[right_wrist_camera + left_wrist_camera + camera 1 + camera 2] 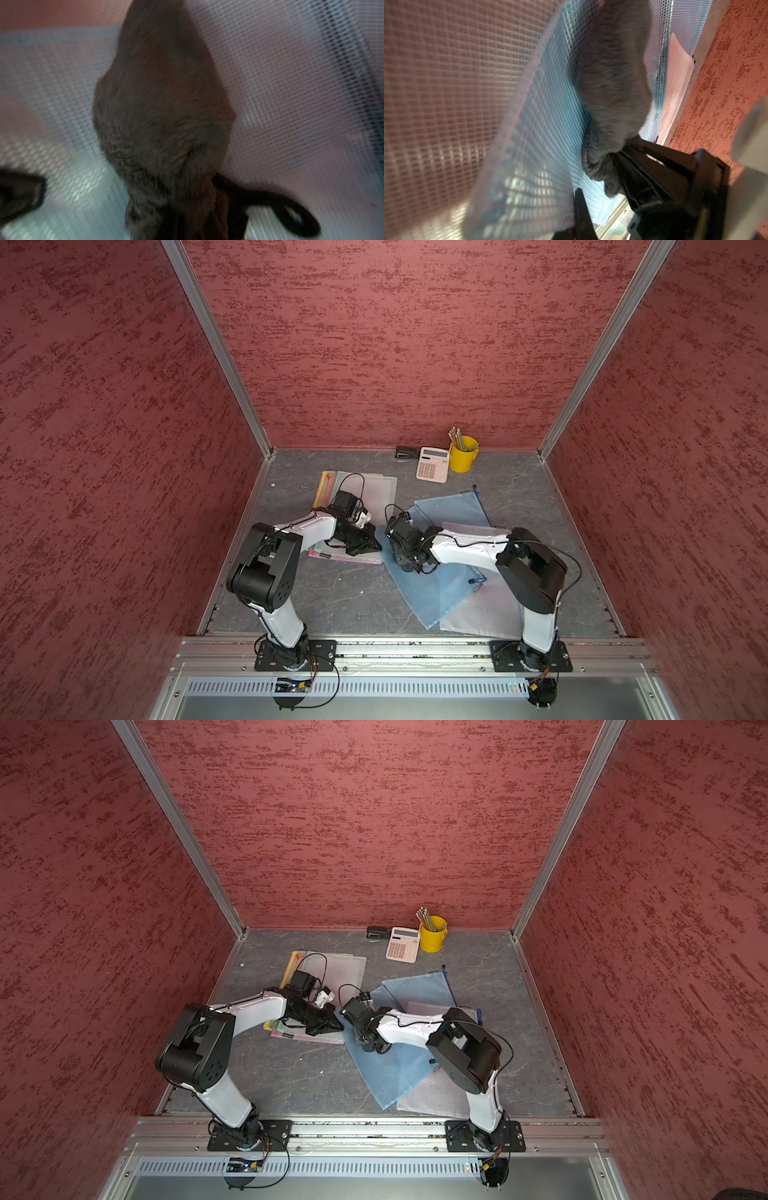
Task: Wipe the document bag
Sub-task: Wipe the dirt from the document bag.
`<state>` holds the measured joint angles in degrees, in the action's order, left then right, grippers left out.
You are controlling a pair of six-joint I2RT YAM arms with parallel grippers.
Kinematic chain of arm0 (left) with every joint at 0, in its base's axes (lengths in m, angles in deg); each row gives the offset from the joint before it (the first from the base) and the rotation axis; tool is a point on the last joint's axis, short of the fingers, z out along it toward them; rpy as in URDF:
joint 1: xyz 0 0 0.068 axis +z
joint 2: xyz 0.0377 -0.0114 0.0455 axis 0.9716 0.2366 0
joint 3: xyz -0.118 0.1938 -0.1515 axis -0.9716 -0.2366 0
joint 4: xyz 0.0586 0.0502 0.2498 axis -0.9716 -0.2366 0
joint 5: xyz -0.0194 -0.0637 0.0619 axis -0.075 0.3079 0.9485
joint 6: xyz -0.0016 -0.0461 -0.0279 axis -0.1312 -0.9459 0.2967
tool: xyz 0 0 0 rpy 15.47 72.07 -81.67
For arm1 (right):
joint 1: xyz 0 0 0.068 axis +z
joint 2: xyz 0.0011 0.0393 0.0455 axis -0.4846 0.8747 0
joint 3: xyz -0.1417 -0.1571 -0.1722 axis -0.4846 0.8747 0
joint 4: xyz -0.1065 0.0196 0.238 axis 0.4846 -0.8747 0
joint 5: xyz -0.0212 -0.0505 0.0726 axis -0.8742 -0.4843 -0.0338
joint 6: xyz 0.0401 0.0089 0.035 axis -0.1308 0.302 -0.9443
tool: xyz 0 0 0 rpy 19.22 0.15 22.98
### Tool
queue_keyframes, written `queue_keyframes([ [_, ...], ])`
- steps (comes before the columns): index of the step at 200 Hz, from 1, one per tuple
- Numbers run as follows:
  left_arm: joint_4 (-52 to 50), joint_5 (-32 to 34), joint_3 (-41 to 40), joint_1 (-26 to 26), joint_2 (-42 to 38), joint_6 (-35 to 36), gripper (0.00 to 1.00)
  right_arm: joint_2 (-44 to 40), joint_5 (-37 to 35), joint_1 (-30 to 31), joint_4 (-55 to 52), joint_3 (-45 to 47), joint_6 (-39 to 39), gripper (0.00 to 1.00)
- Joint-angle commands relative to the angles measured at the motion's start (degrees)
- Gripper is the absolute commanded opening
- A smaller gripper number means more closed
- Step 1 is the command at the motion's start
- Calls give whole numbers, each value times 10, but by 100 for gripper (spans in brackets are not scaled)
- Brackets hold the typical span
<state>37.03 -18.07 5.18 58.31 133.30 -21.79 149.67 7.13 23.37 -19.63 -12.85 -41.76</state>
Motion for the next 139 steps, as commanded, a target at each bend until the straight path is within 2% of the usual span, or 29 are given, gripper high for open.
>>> queue_keyframes([
  [1, -22, 8, 6, 5, 3, 18, 0, 9, 14, -8, 20, 69, -38, 0],
  [28, -23, 15, 2, 24, -2, -5, 0, -38, 17, 33, -18, 172, -110, 0],
  [56, -35, 20, 14, 41, 9, 9, 0, -156, 89, 91, 0, 344, -274, 0],
  [70, -54, 18, 26, 50, 17, 30, 0, -226, 92, 149, -57, 371, -351, 0],
  [83, -69, 15, 38, 52, 24, 49, 0, -282, 106, 186, -108, 364, -380, 0],
  [98, -83, 15, 48, 49, 33, 67, 0, -314, 60, 185, -203, 296, -353, 0],
  [112, -88, 20, 50, 45, 37, 78, 0, -315, -9, 130, -264, 206, -282, 0],
  [127, -88, 24, 49, 39, 38, 84, 0, -296, -54, 57, -243, 114, -187, 0],
  [139, -93, 36, 52, 28, 38, 89, 0, -263, -61, 11, -184, 63, -122, 0],
])
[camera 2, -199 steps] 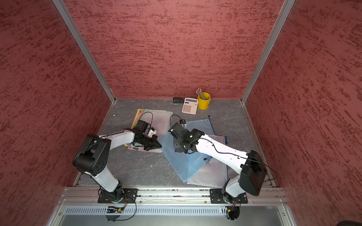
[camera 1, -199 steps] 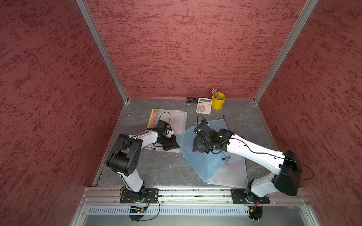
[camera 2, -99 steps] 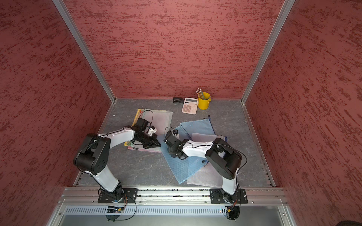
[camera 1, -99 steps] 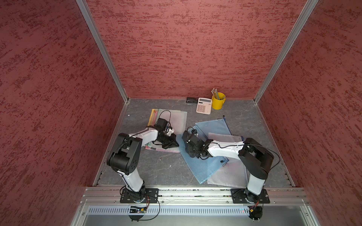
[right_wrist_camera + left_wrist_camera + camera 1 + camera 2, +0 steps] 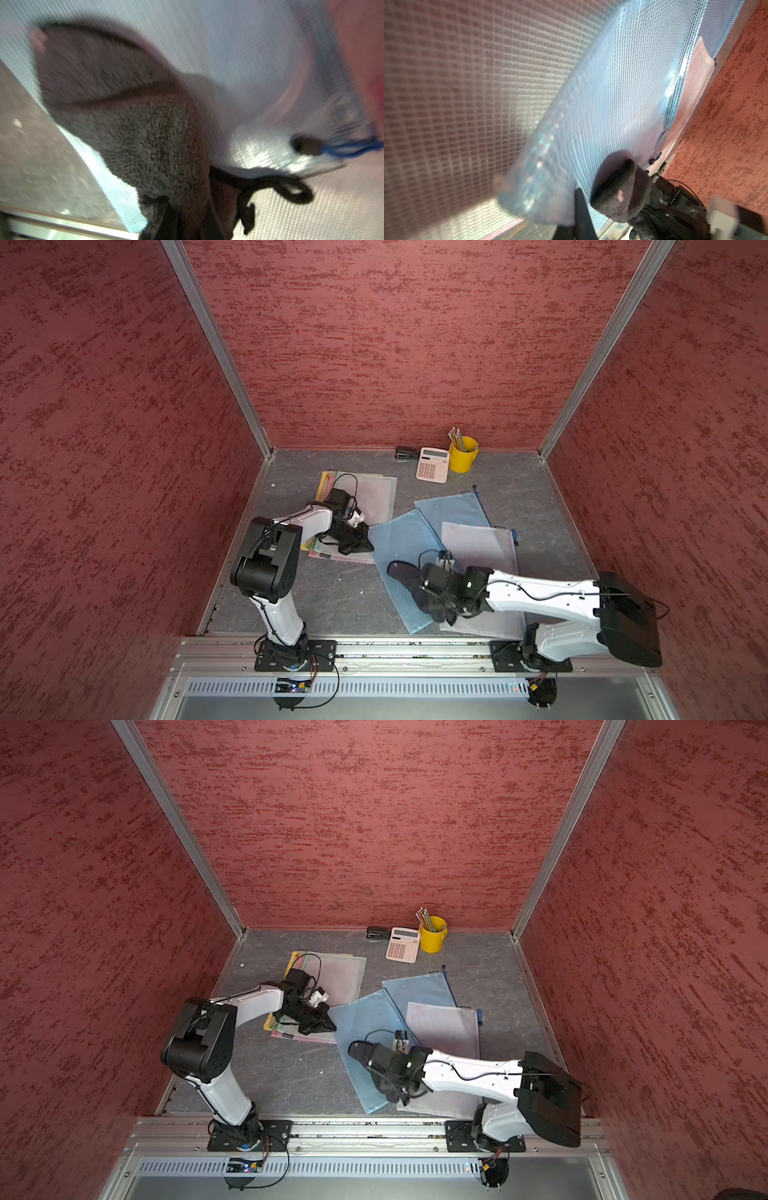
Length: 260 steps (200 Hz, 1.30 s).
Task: Wipe the document bag
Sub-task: Wipe the dirt from the document bag.
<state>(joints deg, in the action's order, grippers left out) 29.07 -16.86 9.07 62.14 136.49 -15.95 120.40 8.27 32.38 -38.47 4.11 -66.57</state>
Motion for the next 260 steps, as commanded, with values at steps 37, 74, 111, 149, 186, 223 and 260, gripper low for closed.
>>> queue_keyframes([
  [37, -13, 45, 33, -41, 16, 22, 0, 211, -60, -115, 157, -197, 240, 0],
  [74, -27, 86, 43, -57, 3, 8, 0, 272, -32, -112, 258, -74, 200, 0],
  [111, 4, 64, 25, -30, 2, -26, 0, 230, -38, -40, 187, 31, 111, 0],
  [149, 26, 45, 21, 5, 3, -38, 0, 113, 6, 105, 46, 132, -78, 0],
  [186, 4, 28, 50, 4, 33, -9, 0, -34, -22, 128, -101, 107, -112, 0],
  [223, -14, 37, 63, -20, 39, 15, 0, -67, -118, -33, -23, -46, 68, 0],
  [260, -8, 46, 63, -36, 44, 11, 0, 118, -102, -60, 164, -132, 208, 0],
])
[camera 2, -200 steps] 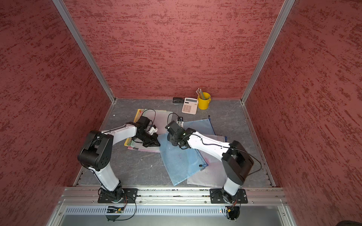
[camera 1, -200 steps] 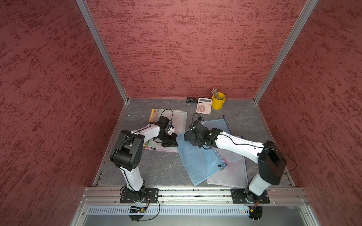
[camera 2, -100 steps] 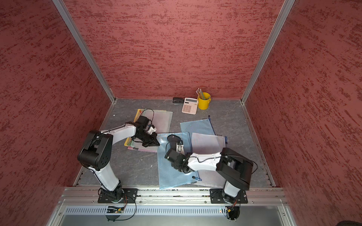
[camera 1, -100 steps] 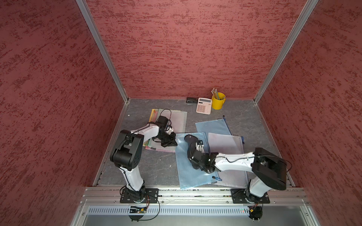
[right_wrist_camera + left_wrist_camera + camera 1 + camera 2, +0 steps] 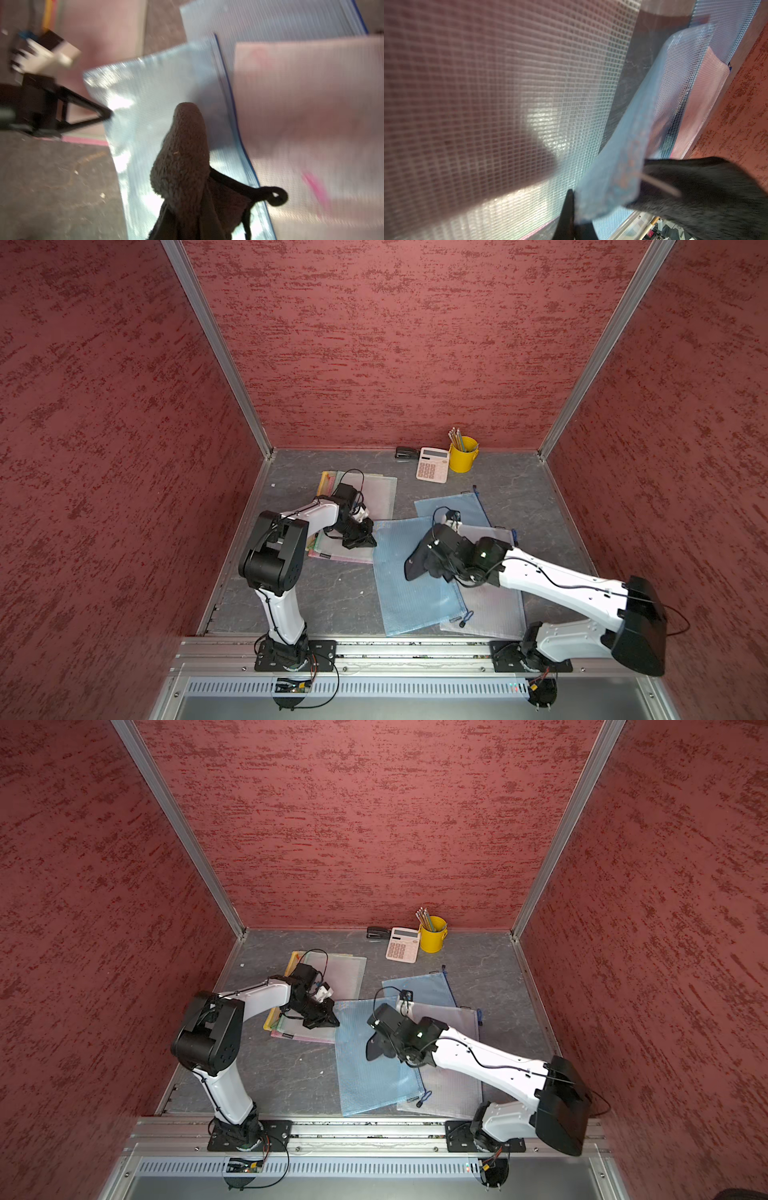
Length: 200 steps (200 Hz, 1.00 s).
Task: Wipe the document bag
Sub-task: Wipe the dirt from the document bag.
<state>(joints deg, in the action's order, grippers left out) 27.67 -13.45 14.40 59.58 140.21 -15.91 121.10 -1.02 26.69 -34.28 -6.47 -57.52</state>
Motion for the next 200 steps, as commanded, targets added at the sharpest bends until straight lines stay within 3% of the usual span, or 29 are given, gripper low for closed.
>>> queue_keyframes([
  [1, 5, 13, 10, -11, 8, 11, 0, 115, -7, -3, 126, -27, 118, 0],
  [28, 18, 16, 4, -14, 5, -4, 0, 221, 44, -2, 201, -12, 126, 0],
  [52, 27, 18, 0, -13, 3, -17, 0, 246, 38, 12, 196, 43, 97, 0],
  [76, 28, 20, -1, -8, 5, -19, 0, 198, 50, 21, 161, 133, 23, 0],
  [110, 28, 9, 3, 10, 14, -14, 0, 57, 100, 125, 74, 264, -143, 0],
  [130, 18, 2, 16, 8, 21, -4, 0, 1, 113, 175, -16, 264, -185, 0],
  [144, 12, 0, 22, 5, 22, 2, 0, -34, 57, 172, -104, 209, -172, 0],
  [158, 11, 3, 24, 3, 20, 6, 0, -52, -4, 125, -136, 140, -127, 0],
  [180, 11, 4, 22, -2, 17, 8, 0, -29, -14, 21, -24, 78, 5, 0],
  [200, 10, 1, 23, -10, 16, 7, 0, 48, -2, -25, 111, 54, 98, 0],
])
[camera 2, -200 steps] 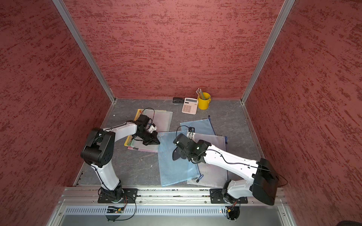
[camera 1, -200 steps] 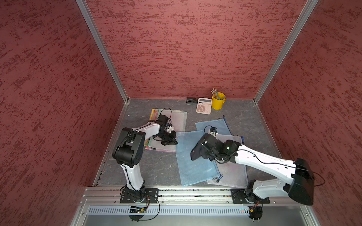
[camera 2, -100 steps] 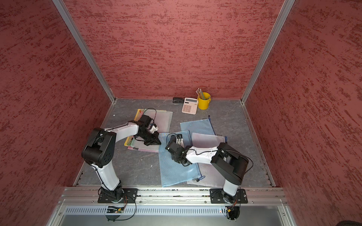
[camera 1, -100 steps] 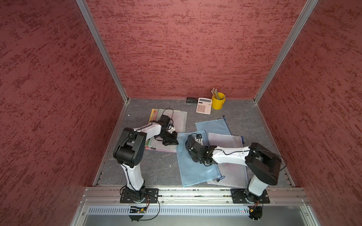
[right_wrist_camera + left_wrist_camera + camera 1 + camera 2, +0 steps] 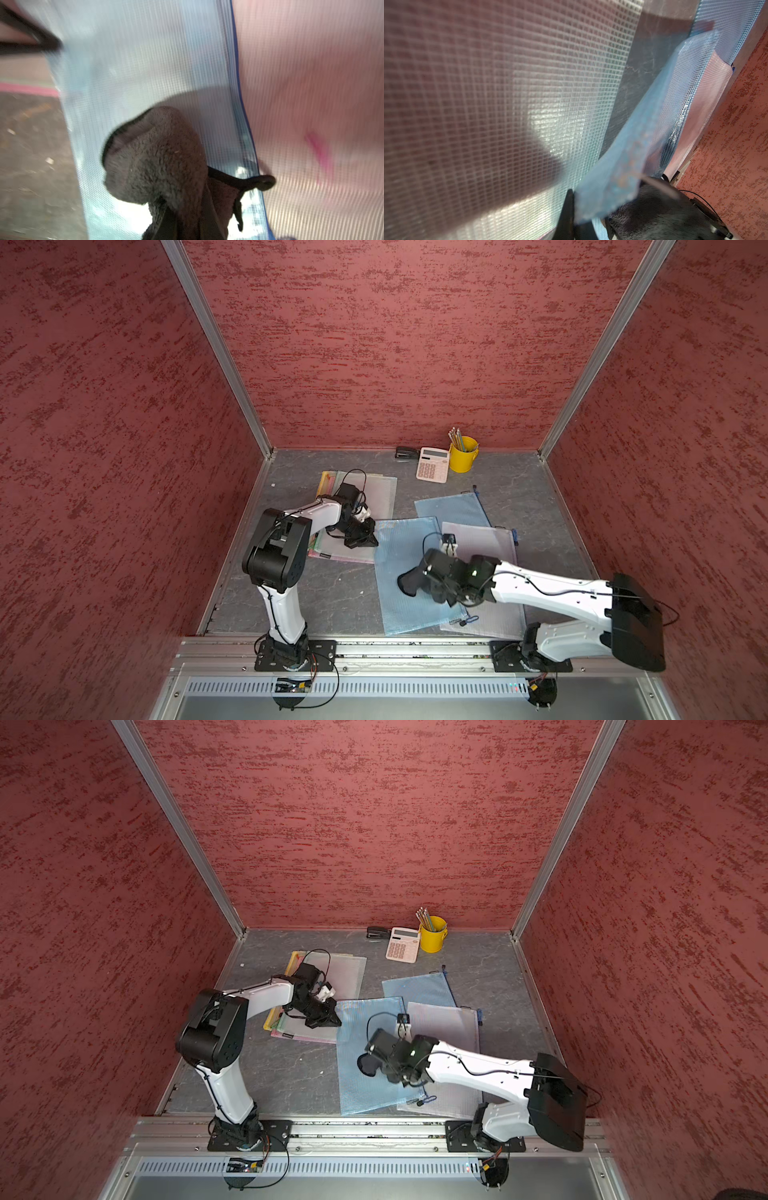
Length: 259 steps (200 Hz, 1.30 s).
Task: Wipe the document bag
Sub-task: Wipe the dirt from the document bag.
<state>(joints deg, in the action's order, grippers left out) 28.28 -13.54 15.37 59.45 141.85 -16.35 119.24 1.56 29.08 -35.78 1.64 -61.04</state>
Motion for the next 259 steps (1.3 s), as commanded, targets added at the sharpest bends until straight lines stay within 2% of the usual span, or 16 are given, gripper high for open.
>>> queue_keyframes([
  [1, 5, 1, 13, -9, 0, 12, 0, 72, -28, -51, 132, -27, 136, 0],
  [25, 22, 1, 3, -17, -11, -5, 0, 164, -14, -83, 170, -37, 145, 0],
  [53, 23, 3, -3, -19, -15, -6, 0, 173, -19, -88, 184, 38, 93, 0],
  [74, 26, 10, -11, -17, -17, -14, 0, 122, 1, -78, 147, 122, 9, 0],
  [93, 47, 7, -26, -7, -24, -36, 0, 31, 6, -18, 64, 190, -102, 0],
  [108, 66, 0, -39, 4, -30, -50, 0, -36, 11, 32, -15, 203, -173, 0],
  [124, 64, -3, -37, 8, -33, -46, 0, -77, 8, 59, -103, 172, -190, 0],
  [138, 51, -4, -27, 5, -33, -36, 0, -82, -27, 62, -157, 105, -157, 0],
  [152, 41, -3, -14, 3, -33, -31, 0, -61, -73, 61, -148, 26, -91, 0],
  [166, 33, 0, -2, -2, -33, -29, 0, -11, -78, 61, -55, -52, 25, 0],
  [179, 29, 4, 5, -6, -31, -31, 0, 52, -43, 64, 44, -97, 124, 0],
  [204, 30, 11, 11, -10, -27, -38, 0, 161, 1, 77, 162, -120, 232, 0],
  [231, 19, 12, 21, -12, -27, -42, 0, 192, 86, 89, 258, -52, 253, 0],
  [259, -33, 27, 56, -4, -42, -10, 0, 144, 84, 94, 202, 34, 189, 0],
])
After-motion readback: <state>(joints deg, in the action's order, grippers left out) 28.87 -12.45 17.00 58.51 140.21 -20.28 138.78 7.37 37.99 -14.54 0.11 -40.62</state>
